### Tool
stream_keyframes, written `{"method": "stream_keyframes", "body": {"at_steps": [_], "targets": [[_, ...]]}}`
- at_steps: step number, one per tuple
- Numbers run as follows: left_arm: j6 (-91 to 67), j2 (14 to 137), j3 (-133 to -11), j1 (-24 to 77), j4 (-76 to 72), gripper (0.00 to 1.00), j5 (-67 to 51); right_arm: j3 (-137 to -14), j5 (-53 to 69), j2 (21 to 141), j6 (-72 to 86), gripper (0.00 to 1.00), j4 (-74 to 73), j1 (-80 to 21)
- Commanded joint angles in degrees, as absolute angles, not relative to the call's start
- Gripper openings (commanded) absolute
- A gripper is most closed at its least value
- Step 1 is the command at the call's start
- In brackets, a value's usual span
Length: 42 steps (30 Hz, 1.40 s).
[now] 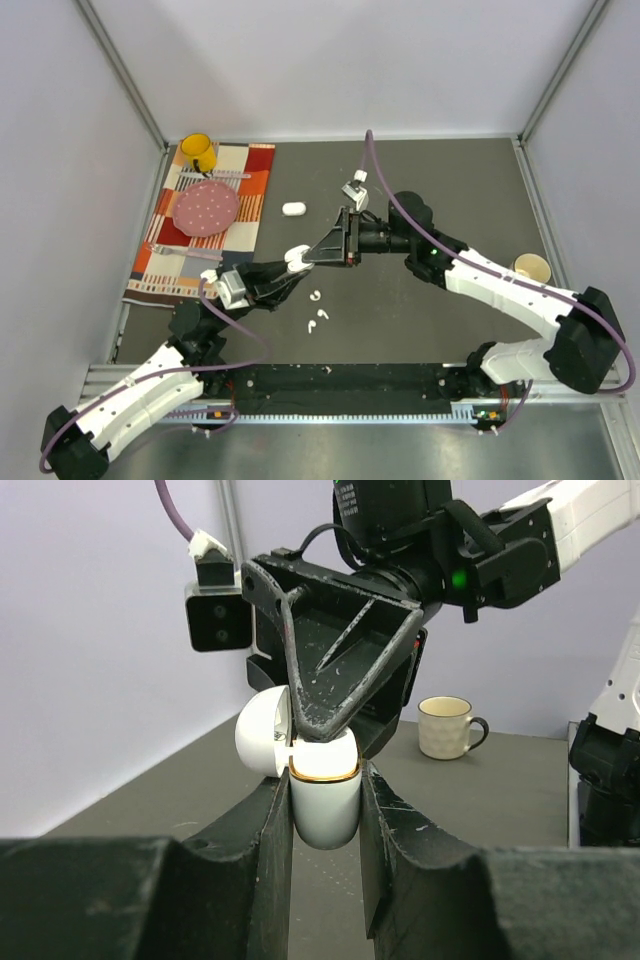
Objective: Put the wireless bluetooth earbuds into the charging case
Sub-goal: Adjust the charging case.
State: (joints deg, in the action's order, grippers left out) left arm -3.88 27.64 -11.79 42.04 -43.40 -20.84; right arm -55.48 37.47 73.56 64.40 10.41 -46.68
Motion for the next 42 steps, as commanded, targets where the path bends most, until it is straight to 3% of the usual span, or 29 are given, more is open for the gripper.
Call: {"method": "stream_keyframes", "body": {"at_steps": [1, 9, 12, 16, 21, 25, 29, 36, 41, 42], "targets": [[-3.69, 27.60, -13.62, 42.19, -46.67, 0.00, -20.04, -54.58, 41.04, 74.88, 68.37, 0.36, 18.19, -46.41], [-3.34, 27.42, -13.18, 42.19, -46.67, 0.00, -18.99, -54.49, 42.63, 74.71, 68.56, 0.54, 17.58, -46.41], [-3.25, 27.42, -13.18, 42.19, -46.67, 0.00, -18.81, -54.67, 42.63, 74.45, 67.94, 0.54, 16.61, -46.41], [-3.34, 27.60, -13.27, 42.19, -46.84, 0.00, -18.81, -54.49, 42.28, 74.35, 68.03, 0.48, 16.79, -46.41], [-3.60, 28.30, -13.36, 42.19, -46.67, 0.00, -19.60, -54.49, 42.01, 74.27, 68.20, 0.32, 17.49, -46.41], [-4.04, 28.65, -13.62, 42.19, -45.44, 0.07, -19.51, -54.93, 41.93, 74.01, 66.81, 0.08, 17.49, -46.49], [-4.75, 28.65, -13.71, 42.19, -44.65, 0.17, -19.34, -55.63, 40.08, 72.86, 63.47, 0.05, 14.07, -46.49], [-5.36, 28.48, -13.62, 42.10, -44.21, 0.21, -18.46, -58.62, 37.71, 71.72, 56.87, 0.04, 7.04, -46.49], [-5.36, 29.00, -13.62, 42.10, -44.21, 0.20, -18.20, -59.06, 36.83, 71.54, 55.11, 0.03, 5.28, -46.49], [-5.27, 29.00, -13.71, 42.19, -44.30, 0.09, -18.63, -59.06, 36.65, 71.54, 55.02, 0.03, 5.19, -46.49]]}}
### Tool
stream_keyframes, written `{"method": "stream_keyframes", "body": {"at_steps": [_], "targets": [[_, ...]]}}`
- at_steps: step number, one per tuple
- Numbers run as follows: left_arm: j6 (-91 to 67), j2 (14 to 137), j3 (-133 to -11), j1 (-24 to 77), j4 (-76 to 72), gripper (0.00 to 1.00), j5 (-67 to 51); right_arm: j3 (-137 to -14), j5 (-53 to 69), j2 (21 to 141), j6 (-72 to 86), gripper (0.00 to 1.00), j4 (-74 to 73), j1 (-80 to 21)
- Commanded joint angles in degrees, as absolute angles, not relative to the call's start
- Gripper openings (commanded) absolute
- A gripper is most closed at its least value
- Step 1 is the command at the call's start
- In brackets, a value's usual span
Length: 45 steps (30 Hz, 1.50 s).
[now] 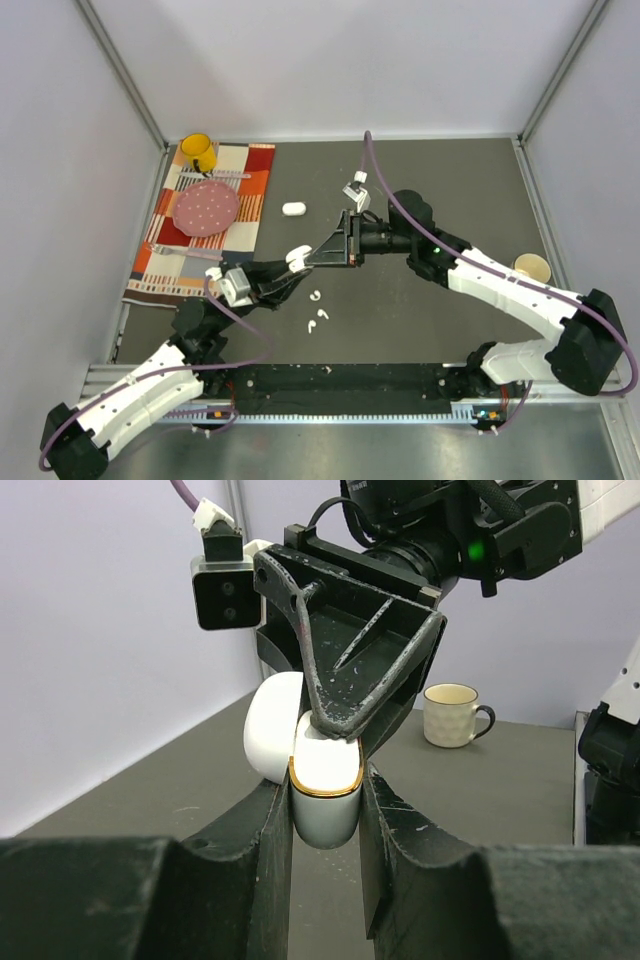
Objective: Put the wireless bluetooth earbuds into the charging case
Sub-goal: Adjust the charging case.
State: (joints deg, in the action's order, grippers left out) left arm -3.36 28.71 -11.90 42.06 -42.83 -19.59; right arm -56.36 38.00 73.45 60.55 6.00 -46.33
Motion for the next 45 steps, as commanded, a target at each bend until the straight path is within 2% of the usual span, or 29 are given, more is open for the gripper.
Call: {"method": "stream_keyframes", "body": {"at_steps": [1, 3, 4, 5, 7, 8, 10, 12, 15, 16, 17, 21, 33, 40, 42, 45], "targets": [[-5.19, 29.18, -13.71, 42.19, -44.21, 0.06, -18.89, -58.98, 36.65, 71.54, 55.02, 0.03, 5.19, -46.49], [-5.27, 29.18, -13.71, 42.19, -44.12, 0.00, -18.98, -58.89, 36.65, 71.54, 54.76, 0.05, 5.01, -46.50], [-5.19, 29.18, -13.71, 42.19, -43.95, 0.00, -19.07, -58.97, 36.56, 71.54, 54.67, 0.13, 4.92, -46.49], [-5.27, 29.18, -13.71, 42.19, -43.77, 0.00, -18.81, -58.97, 36.65, 71.37, 54.49, 0.17, 4.83, -46.49], [-5.45, 28.74, -13.54, 42.19, -43.68, 0.00, -17.58, -59.06, 36.39, 71.28, 54.40, 0.24, 4.75, -46.49], [-5.54, 28.57, -13.45, 42.19, -43.68, 0.00, -17.23, -58.98, 36.13, 71.02, 54.32, 0.24, 4.66, -46.49], [-5.62, 27.95, -13.27, 42.19, -43.68, 0.00, -16.53, -58.62, 35.33, 70.67, 54.05, 0.22, 4.92, -46.49], [-5.71, 27.60, -13.10, 42.10, -43.59, 0.00, -16.35, -57.84, 35.24, 70.40, 55.10, 0.14, 6.75, -46.49], [-6.33, 26.90, -12.92, 42.10, -43.77, 0.09, -15.56, -56.43, 35.77, 70.22, 57.38, 0.04, 10.26, -46.49], [-6.33, 26.72, -12.83, 42.19, -43.86, 0.11, -15.12, -56.16, 35.95, 70.40, 57.91, 0.03, 10.89, -46.49], [-6.50, 26.54, -12.66, 42.19, -43.94, 0.18, -14.86, -55.64, 36.12, 70.49, 58.44, 0.03, 11.59, -46.49], [-7.03, 25.75, -12.22, 42.19, -44.38, 0.27, -13.80, -55.55, 36.65, 70.75, 59.41, 0.00, 12.30, -46.49], [-7.73, 25.40, -11.43, 42.19, -44.91, 0.40, -12.13, -55.81, 37.09, 70.84, 59.50, 0.00, 12.13, -46.49], [-7.91, 26.19, -11.34, 42.19, -45.09, 0.41, -12.13, -56.07, 37.35, 71.28, 59.50, 0.00, 11.60, -46.49], [-7.74, 26.54, -11.51, 42.19, -45.18, 0.39, -12.56, -56.07, 37.70, 71.45, 59.68, 0.00, 11.86, -46.41], [-7.47, 27.15, -11.69, 42.19, -45.26, 0.27, -13.62, -56.25, 37.97, 71.72, 59.77, 0.00, 12.04, -46.49]]}}
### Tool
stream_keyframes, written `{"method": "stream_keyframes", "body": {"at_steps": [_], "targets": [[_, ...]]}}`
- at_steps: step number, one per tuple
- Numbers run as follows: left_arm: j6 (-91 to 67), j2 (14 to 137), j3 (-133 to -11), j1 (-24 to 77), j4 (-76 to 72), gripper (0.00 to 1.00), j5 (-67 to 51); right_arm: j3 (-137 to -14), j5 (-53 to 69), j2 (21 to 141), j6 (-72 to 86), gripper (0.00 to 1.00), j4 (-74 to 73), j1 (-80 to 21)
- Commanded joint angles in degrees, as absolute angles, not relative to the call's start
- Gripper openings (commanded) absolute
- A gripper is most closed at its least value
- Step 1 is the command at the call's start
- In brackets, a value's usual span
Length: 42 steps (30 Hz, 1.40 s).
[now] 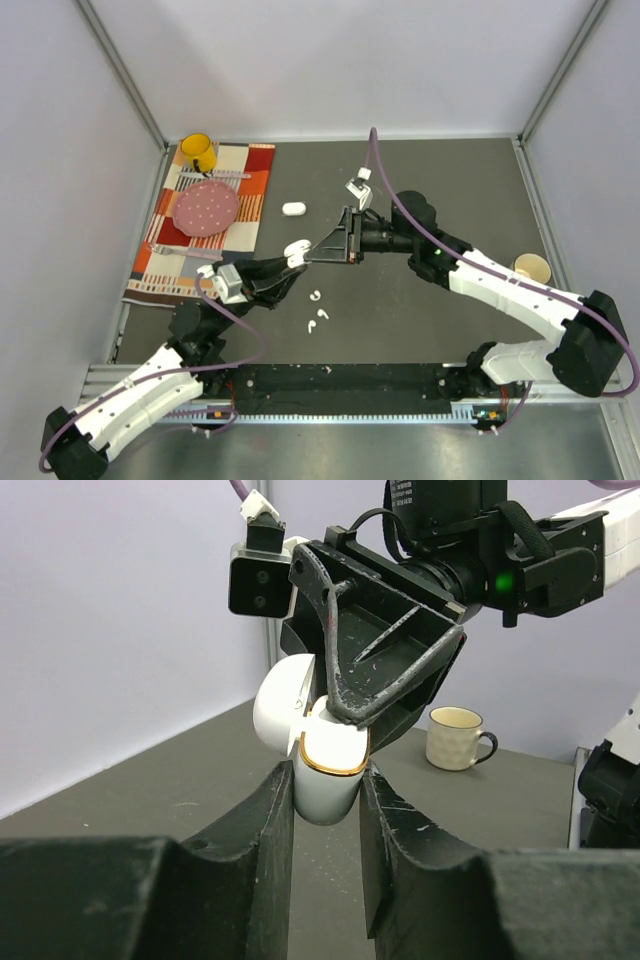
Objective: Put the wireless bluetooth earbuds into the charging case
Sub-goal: Adjust the charging case.
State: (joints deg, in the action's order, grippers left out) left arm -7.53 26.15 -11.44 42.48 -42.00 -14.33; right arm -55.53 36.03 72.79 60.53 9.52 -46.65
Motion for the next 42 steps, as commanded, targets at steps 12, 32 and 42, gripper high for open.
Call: {"method": "stream_keyframes", "body": {"at_steps": [12, 32, 42], "targets": [[-8.17, 29.71, -12.48, 42.19, -47.63, 0.38, -15.21, -56.34, 38.32, 72.42, 59.77, 0.00, 10.55, -46.49], [-7.56, 29.97, -12.83, 42.19, -48.43, 0.00, -15.65, -56.95, 39.37, 72.95, 58.63, 0.40, 8.53, -46.49], [-6.60, 21.19, -7.82, 42.19, -47.12, 0.00, -6.33, -57.57, 34.02, 67.86, 53.62, 0.86, 5.28, -45.88]]}}
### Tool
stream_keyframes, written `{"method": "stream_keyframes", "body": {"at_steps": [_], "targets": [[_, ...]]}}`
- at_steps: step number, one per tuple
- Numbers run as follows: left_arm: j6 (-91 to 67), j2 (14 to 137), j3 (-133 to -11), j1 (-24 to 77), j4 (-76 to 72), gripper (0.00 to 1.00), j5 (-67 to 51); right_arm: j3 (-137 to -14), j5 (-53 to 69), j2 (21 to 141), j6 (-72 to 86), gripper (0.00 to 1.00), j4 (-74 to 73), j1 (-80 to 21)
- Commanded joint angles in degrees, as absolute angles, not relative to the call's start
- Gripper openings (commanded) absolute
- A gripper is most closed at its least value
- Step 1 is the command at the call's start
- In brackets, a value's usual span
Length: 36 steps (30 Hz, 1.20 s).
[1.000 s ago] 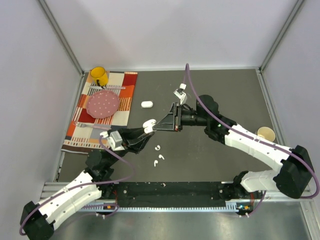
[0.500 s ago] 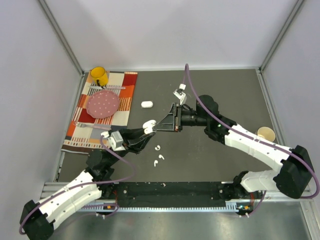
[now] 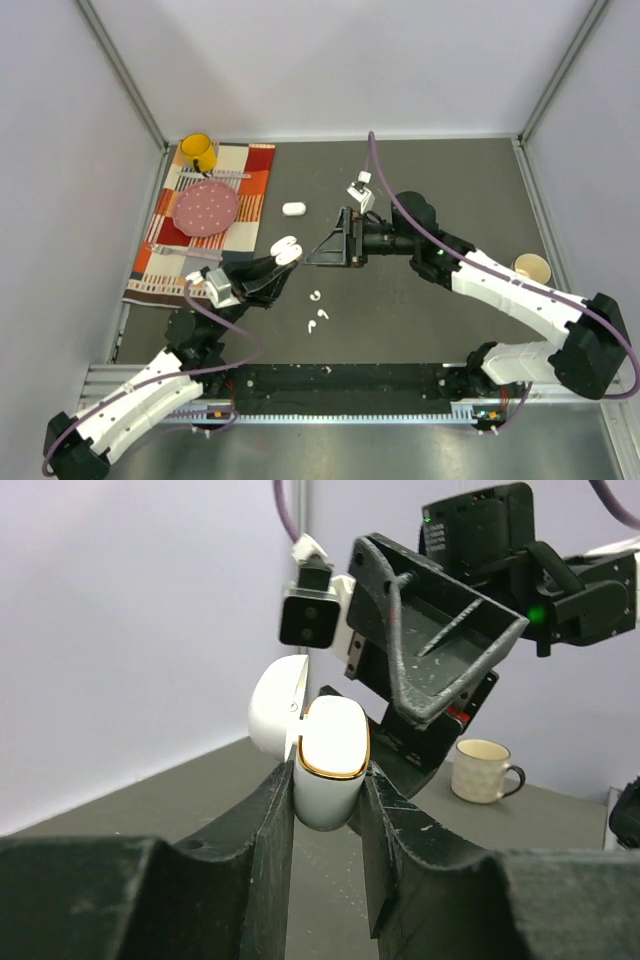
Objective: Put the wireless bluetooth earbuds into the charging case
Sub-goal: Adjust the charging case, then move the earbud to the center of the board.
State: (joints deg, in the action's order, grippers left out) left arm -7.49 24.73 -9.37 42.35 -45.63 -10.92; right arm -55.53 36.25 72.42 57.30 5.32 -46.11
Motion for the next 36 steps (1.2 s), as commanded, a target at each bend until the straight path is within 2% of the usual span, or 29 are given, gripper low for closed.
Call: {"method": "stream_keyframes", "body": {"at_steps": [1, 6, 11, 12, 13, 16, 22, 30, 36], "targets": [[-5.98, 19.18, -7.65, 42.19, -45.98, 0.00, -5.28, -57.39, 33.58, 67.33, 53.00, 0.86, 4.75, -45.70], [-4.22, 13.72, -7.56, 42.19, -37.90, 0.00, -3.61, -55.73, 24.63, 64.16, 46.68, 0.84, -2.52, -44.91], [-3.78, 7.83, -7.47, 42.19, -31.65, 0.00, -2.29, -53.88, 13.99, 64.68, 40.26, 0.70, -12.90, -44.91], [-3.78, 7.13, -7.38, 42.19, -30.68, 0.00, -2.11, -53.01, 13.10, 65.12, 39.73, 0.69, -13.70, -44.91], [-3.87, 5.73, -7.38, 42.19, -29.37, 0.00, -1.85, -52.39, 13.01, 65.82, 39.55, 0.62, -13.71, -44.91], [-4.30, 3.61, -7.29, 42.19, -27.08, 0.00, -1.41, -50.19, 13.01, 68.90, 39.20, 0.53, -13.71, -44.91], [-4.66, 1.67, -8.00, 42.19, -23.47, 0.00, -3.60, -49.13, 16.70, 76.98, 32.10, 0.46, -11.86, -46.40], [-4.75, 0.88, -9.84, 42.19, -18.65, 0.00, -4.83, -51.94, 14.59, 82.53, 24.18, 0.43, -13.45, -48.43], [-4.22, -3.51, -11.07, 42.19, -13.72, 0.00, -0.63, -54.13, 15.55, 86.04, 22.41, 0.38, -13.36, -50.35]]}}
